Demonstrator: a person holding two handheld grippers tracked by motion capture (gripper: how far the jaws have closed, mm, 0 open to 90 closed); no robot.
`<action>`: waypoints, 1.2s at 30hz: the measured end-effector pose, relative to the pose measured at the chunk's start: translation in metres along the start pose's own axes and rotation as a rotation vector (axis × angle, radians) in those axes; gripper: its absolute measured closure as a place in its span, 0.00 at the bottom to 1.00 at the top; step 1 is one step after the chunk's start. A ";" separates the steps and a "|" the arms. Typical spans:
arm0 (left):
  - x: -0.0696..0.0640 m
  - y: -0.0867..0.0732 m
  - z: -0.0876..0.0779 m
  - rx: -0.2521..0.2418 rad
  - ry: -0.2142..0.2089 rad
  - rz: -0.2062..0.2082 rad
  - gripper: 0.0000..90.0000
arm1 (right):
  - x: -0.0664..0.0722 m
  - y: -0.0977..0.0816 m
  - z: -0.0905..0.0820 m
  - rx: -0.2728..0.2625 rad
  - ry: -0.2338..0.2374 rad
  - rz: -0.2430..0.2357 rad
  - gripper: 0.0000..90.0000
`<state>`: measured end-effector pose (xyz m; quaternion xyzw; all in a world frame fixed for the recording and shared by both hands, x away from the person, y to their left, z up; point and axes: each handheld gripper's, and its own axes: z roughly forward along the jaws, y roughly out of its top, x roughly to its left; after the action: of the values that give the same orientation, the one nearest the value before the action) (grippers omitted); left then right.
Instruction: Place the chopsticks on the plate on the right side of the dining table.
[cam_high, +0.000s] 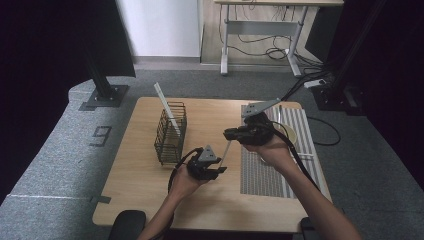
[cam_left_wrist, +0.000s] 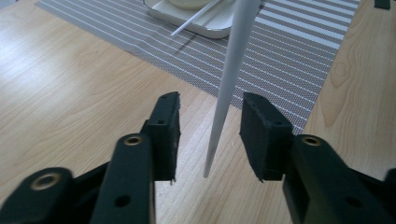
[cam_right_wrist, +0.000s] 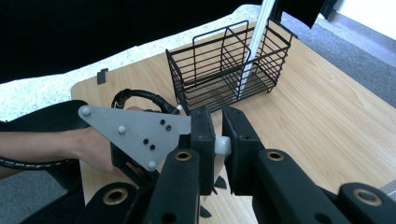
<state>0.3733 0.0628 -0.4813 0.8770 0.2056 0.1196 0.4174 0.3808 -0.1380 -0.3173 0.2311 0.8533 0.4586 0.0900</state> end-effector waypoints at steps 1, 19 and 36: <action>-0.001 0.000 0.000 -0.001 0.000 0.005 0.70 | 0.001 0.000 0.001 0.001 0.003 0.001 0.92; 0.001 0.000 -0.001 -0.012 -0.058 0.027 0.95 | 0.002 0.003 0.007 -0.001 0.003 0.001 0.91; 0.004 0.000 -0.005 0.032 -0.075 0.034 0.95 | 0.000 -0.008 0.007 0.085 -0.282 -0.130 0.51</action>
<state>0.3751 0.0681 -0.4787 0.8907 0.1769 0.0904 0.4088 0.3805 -0.1363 -0.3273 0.2412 0.8639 0.3783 0.2288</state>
